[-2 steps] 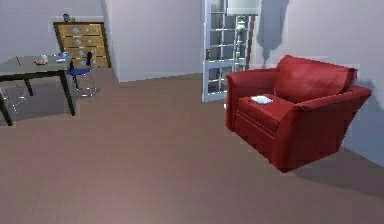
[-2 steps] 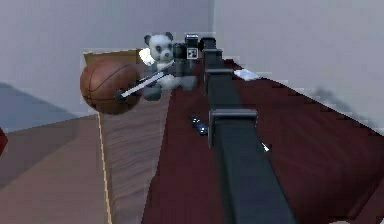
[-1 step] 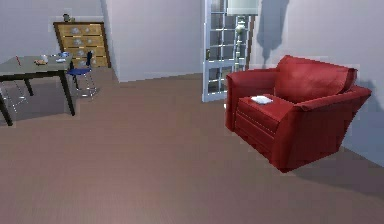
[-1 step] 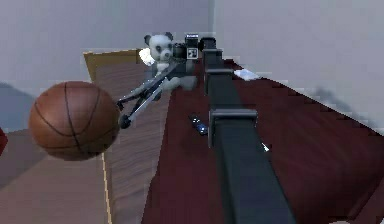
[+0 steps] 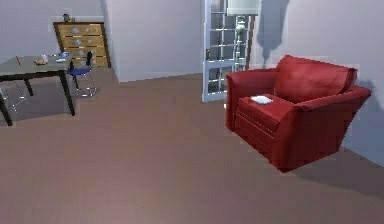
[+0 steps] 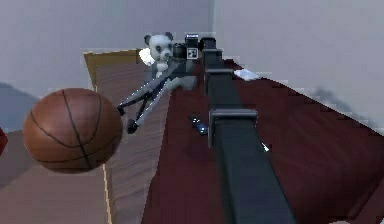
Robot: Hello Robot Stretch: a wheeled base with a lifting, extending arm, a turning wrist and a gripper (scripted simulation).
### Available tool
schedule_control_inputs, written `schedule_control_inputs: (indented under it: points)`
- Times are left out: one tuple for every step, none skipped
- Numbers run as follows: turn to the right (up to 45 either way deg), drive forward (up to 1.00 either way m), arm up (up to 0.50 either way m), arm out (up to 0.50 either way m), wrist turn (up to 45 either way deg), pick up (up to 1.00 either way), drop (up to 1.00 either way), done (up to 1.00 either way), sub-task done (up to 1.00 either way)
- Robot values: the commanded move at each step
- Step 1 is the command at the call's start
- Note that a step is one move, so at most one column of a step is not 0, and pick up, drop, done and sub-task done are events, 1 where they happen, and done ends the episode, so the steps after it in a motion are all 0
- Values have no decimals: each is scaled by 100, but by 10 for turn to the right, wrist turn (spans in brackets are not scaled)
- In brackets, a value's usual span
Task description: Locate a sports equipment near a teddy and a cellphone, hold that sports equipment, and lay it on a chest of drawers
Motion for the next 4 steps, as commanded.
schedule_control_inputs:
  points:
    - [0,0,0,-48,0,0,0,0,0]
    - [-450,0,0,0,0,0,0,0,0]
    - [-450,0,0,0,0,0,0,0,0]
    - [-240,0,0,0,0,0,0,0,0]
